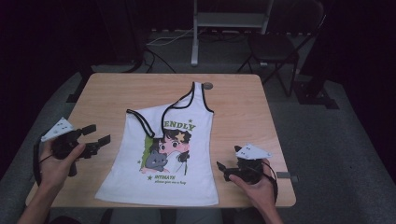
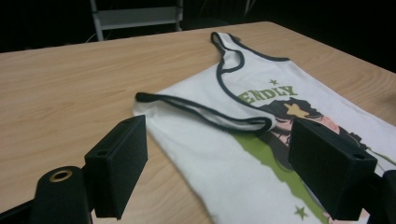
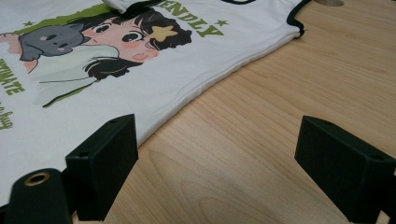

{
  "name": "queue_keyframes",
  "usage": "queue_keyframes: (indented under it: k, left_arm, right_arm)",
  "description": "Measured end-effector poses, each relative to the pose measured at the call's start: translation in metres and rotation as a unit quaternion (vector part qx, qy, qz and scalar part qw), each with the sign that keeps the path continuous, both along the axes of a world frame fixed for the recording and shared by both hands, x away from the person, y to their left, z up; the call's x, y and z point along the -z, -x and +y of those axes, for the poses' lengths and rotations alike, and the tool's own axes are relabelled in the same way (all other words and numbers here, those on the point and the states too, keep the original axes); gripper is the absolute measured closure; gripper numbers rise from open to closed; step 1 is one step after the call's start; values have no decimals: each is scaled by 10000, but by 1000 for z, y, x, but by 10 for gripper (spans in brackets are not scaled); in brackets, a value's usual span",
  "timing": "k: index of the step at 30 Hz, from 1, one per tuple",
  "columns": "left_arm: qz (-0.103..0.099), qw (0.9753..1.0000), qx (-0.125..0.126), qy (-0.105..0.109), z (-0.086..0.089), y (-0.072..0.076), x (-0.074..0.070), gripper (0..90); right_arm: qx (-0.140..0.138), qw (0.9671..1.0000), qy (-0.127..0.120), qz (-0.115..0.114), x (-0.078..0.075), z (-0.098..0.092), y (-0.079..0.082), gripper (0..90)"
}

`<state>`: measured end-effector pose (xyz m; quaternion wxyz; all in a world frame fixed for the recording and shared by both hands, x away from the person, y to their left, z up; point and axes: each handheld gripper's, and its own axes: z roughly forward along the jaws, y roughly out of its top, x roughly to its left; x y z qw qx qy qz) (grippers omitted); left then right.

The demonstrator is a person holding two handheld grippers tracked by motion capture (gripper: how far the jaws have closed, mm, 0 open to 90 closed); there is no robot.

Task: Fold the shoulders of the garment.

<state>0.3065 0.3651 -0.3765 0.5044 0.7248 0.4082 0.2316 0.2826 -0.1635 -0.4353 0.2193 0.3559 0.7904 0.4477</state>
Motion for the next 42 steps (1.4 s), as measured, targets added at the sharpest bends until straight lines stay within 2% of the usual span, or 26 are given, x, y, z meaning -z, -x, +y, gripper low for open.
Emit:
queue_keyframes:
  k: [11,16,19,22,24,29,42]
  left_arm:
    - [110,9994,-302,120,27,17,26,201]
    - [159,9988,-449,86,33,21,41,201]
    - [135,9979,-595,212,36,23,52,201]
    - [169,9973,-697,165,38,24,58,201]
    - [182,9969,-736,193,38,24,61,201]
    - [78,9968,-790,21,37,24,60,201]
    - [53,9970,-778,36,37,23,60,201]
  right_arm:
    - [22,10000,-14,4,0,0,0,128]
    - [41,10000,1,33,1,1,-1,128]
    - [52,10000,20,25,1,1,-1,128]
    - [67,10000,15,40,1,1,-2,128]
    - [73,10000,3,45,1,1,-2,128]
    - [101,9999,-30,54,2,0,-2,128]
    - [121,9999,-54,48,0,-2,-2,128]
